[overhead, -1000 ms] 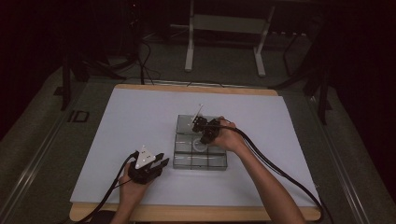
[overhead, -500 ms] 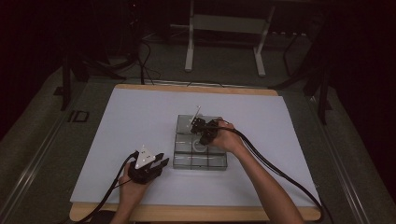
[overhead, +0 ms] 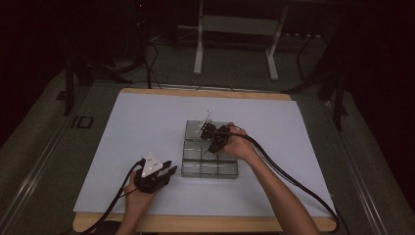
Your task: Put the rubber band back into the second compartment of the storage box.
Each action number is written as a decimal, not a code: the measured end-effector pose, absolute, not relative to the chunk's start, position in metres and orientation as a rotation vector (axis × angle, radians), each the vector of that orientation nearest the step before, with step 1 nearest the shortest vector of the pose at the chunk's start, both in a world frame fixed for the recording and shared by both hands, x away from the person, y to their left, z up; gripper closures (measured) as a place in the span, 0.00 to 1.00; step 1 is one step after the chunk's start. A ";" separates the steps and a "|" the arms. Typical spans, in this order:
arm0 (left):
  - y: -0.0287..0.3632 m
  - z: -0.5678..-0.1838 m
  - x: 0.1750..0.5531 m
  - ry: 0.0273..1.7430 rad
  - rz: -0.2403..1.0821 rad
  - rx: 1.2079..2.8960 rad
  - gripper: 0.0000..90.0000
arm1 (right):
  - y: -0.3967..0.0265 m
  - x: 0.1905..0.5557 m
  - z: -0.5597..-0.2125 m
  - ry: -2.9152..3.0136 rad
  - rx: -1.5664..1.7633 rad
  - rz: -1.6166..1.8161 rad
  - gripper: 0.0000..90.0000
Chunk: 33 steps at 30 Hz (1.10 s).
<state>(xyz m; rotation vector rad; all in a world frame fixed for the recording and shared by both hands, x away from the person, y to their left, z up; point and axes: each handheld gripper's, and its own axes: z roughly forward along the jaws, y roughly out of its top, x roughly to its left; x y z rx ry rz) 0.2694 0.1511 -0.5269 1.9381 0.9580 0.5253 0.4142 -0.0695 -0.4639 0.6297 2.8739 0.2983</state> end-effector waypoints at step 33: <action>0.154 -0.526 0.268 0.974 0.518 1.906 0.75 | -0.112 0.405 -0.426 2.612 0.811 0.707 0.73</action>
